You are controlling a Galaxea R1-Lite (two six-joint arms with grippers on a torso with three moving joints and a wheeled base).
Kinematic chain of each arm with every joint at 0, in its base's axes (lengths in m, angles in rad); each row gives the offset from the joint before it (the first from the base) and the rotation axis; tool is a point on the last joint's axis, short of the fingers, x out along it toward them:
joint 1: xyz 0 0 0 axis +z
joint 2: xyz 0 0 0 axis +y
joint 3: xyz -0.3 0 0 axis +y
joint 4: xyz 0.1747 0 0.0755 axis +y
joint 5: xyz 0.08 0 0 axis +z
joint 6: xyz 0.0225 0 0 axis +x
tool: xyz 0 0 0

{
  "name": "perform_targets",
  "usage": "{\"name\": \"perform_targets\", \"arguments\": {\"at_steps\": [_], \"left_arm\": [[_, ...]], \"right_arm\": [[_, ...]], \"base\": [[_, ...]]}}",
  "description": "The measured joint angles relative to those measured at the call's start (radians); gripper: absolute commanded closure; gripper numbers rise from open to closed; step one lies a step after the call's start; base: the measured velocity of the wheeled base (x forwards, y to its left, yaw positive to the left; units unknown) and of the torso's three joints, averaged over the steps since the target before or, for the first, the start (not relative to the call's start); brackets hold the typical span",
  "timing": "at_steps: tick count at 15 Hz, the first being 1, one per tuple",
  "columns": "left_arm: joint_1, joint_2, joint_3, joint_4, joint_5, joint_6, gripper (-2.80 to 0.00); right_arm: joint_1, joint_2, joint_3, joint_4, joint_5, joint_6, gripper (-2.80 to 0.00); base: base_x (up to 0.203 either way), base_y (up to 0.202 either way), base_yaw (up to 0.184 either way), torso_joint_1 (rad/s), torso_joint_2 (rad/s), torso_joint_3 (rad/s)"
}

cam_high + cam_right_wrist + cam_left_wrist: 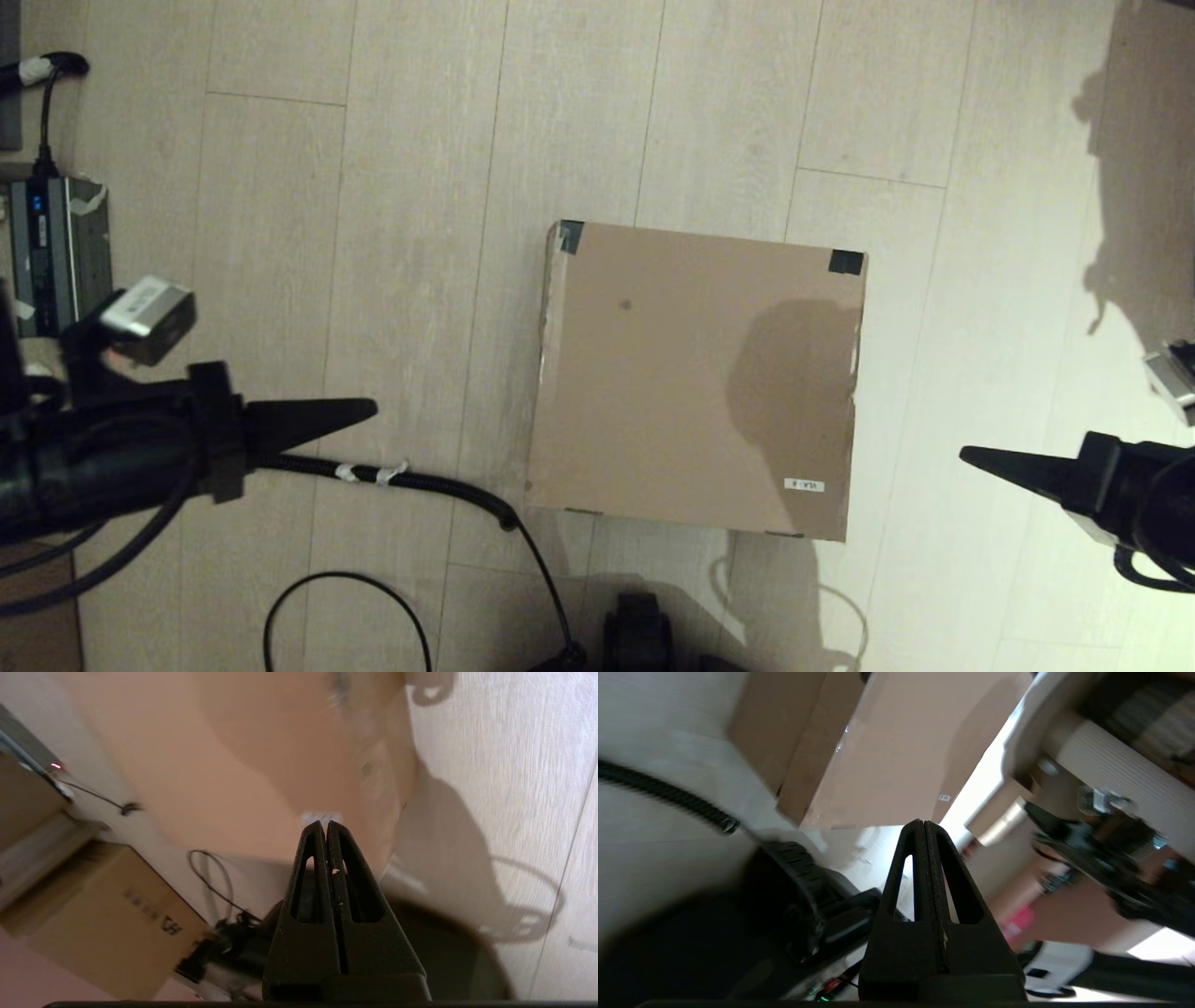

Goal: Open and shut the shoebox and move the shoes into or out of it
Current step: Open the shoe box

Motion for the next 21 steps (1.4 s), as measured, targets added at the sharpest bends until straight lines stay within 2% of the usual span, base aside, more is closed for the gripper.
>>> {"name": "perform_targets", "arguments": {"at_steps": [2,4,6,8,13,15,18,21], "left_arm": [[-0.036,0.186,-0.056,-0.076,-0.039,-0.015,0.00],[-0.076,0.346,-0.102,-0.172,-0.045,-0.018,0.00],[-0.114,0.472,-0.174,-0.244,-0.009,-0.004,0.00],[-0.134,0.571,-0.269,-0.254,0.021,0.005,0.00],[-0.164,0.743,-0.452,-0.251,0.055,0.007,0.00],[-0.179,0.782,-0.502,-0.237,0.058,0.007,0.00],[-0.207,0.802,-0.514,-0.234,0.067,0.006,0.00],[-0.219,0.787,-0.491,-0.234,0.070,0.006,0.00]], "right_arm": [[-0.022,0.170,-0.015,-0.131,0.025,-0.039,0.00],[-0.070,0.302,-0.017,-0.267,0.065,-0.100,0.00],[-0.101,0.406,-0.040,-0.341,0.129,-0.171,0.00],[-0.110,0.489,-0.074,-0.362,0.154,-0.192,0.00],[-0.099,0.663,-0.081,-0.510,0.176,-0.205,0.00],[-0.061,0.717,-0.079,-0.568,0.178,-0.197,0.00],[-0.016,0.743,-0.075,-0.575,0.183,-0.160,0.00],[0.002,0.724,-0.072,-0.575,0.228,-0.068,0.00]], "base": [[0.000,0.000,0.000,0.000,0.00,0.000],[0.000,0.000,0.000,0.000,0.00,0.000],[0.000,0.000,0.000,0.000,0.00,0.000],[0.000,0.000,0.000,0.000,0.00,0.000],[0.000,0.000,0.000,0.000,0.00,0.000],[0.000,0.000,0.000,0.000,0.00,0.000],[0.000,0.000,0.000,0.000,0.00,0.000],[0.000,0.000,0.000,0.000,0.00,0.000]]}}
